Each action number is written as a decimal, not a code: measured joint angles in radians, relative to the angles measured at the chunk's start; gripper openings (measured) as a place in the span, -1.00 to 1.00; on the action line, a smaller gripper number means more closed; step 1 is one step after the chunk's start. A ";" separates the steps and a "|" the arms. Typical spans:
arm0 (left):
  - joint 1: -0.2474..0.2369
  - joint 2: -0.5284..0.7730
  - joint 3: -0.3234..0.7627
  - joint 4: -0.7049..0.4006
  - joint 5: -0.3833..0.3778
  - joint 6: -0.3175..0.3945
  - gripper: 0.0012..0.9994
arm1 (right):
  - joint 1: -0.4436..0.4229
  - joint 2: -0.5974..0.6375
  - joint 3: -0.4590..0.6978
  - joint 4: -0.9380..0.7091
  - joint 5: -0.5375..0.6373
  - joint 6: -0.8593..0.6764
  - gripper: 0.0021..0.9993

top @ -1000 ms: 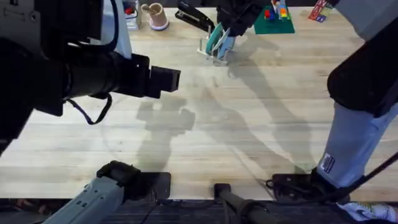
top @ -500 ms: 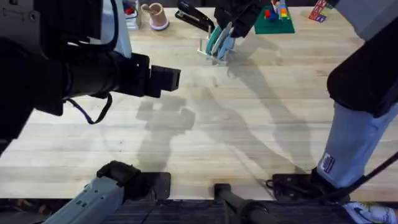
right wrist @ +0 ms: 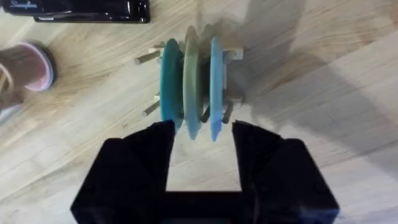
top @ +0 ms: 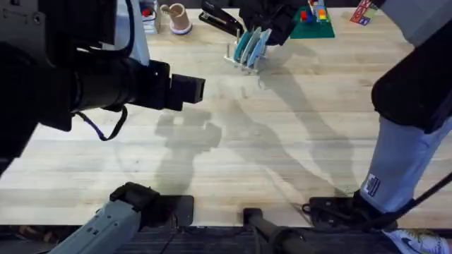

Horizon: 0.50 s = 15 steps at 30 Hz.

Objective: Pick up the plates from the table one by one and place each into a slot on the dish rack.

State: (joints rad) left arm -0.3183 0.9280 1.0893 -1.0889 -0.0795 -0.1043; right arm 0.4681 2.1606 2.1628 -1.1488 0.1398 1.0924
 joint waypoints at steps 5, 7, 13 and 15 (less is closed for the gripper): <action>0.000 0.000 0.000 0.000 0.000 0.000 0.99 | 0.008 -0.011 0.000 -0.001 0.004 -0.001 0.43; 0.000 0.000 0.000 0.000 0.000 0.000 0.99 | 0.011 -0.027 0.000 -0.003 0.004 -0.005 0.62; 0.000 0.000 0.000 0.000 0.000 0.000 0.99 | 0.012 -0.108 0.000 -0.051 0.010 -0.030 0.98; 0.000 0.000 0.000 0.000 0.000 0.000 0.99 | 0.012 -0.134 0.000 -0.080 0.018 -0.050 0.99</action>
State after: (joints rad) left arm -0.3183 0.9283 1.0893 -1.0889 -0.0795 -0.1043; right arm 0.4797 2.0268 2.1630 -1.2287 0.1576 1.0426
